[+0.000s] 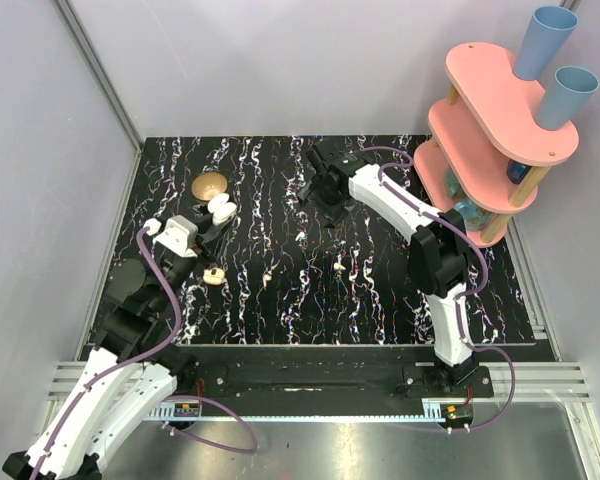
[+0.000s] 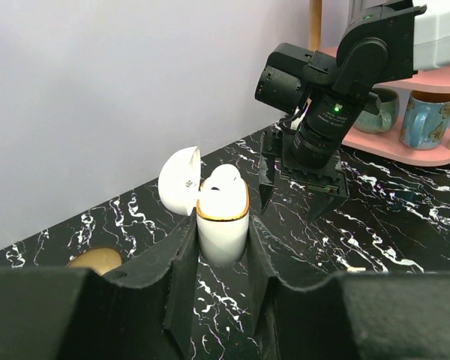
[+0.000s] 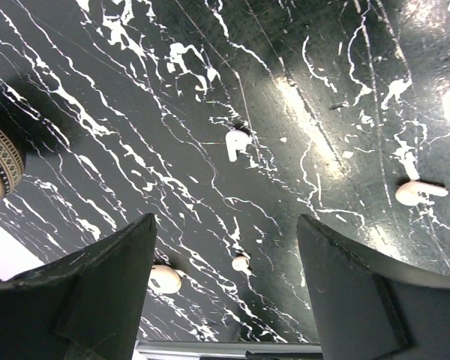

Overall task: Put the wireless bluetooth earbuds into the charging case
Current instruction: Pick up the left earbud from the center of the board.

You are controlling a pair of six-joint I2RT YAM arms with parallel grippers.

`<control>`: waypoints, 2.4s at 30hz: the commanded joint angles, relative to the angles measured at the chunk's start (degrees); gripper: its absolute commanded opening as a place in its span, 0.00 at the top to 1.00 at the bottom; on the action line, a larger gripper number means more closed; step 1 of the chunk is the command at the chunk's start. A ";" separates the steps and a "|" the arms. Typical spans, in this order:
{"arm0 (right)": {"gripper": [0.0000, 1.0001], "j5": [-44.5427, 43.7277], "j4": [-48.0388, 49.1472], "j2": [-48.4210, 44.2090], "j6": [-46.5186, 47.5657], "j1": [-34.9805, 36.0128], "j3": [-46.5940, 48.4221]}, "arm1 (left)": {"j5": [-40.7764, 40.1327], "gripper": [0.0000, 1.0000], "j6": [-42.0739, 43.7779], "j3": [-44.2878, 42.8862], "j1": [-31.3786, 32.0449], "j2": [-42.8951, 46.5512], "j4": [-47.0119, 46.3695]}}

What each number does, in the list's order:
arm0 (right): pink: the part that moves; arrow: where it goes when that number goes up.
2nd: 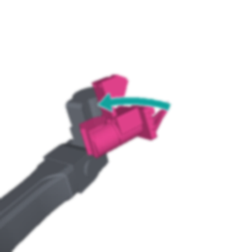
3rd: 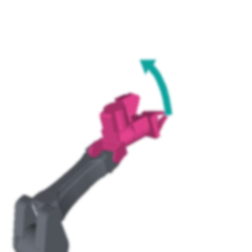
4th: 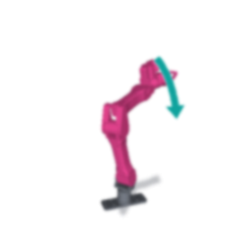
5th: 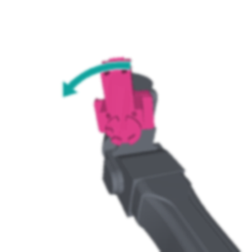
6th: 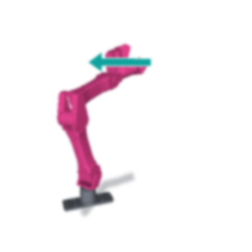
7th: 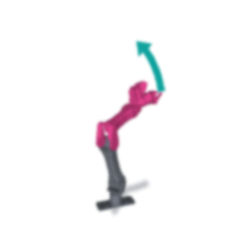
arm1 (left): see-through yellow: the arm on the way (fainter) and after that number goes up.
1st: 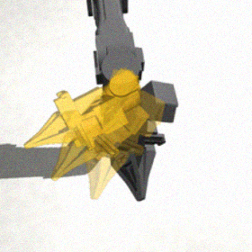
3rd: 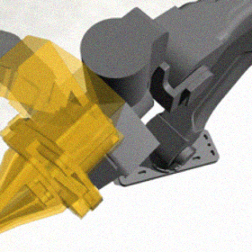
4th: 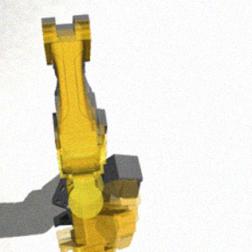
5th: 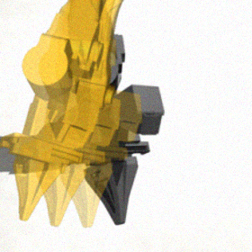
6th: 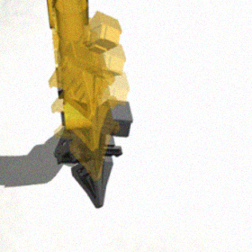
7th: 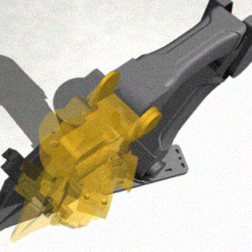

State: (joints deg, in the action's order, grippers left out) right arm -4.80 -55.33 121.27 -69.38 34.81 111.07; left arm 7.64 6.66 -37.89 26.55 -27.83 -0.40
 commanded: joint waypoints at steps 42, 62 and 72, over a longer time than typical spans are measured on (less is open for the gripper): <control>0.27 -9.53 -11.89 5.20 -12.53 3.16 12.76 | -3.42 1.00 -0.33 2.99 -0.09 7.97 -1.18; 0.28 -8.21 -19.29 17.06 -12.97 3.86 24.28 | -2.54 1.00 -0.68 4.49 -0.09 7.62 -2.14; 0.35 -5.66 -18.94 21.55 -13.15 4.22 26.57 | -3.51 1.00 -0.33 4.58 -0.09 7.53 -2.49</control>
State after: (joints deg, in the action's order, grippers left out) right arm -10.76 -73.17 142.02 -80.90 38.09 135.33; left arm 5.76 6.02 -33.23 26.55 -20.32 0.34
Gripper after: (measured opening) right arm 0.662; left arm 0.324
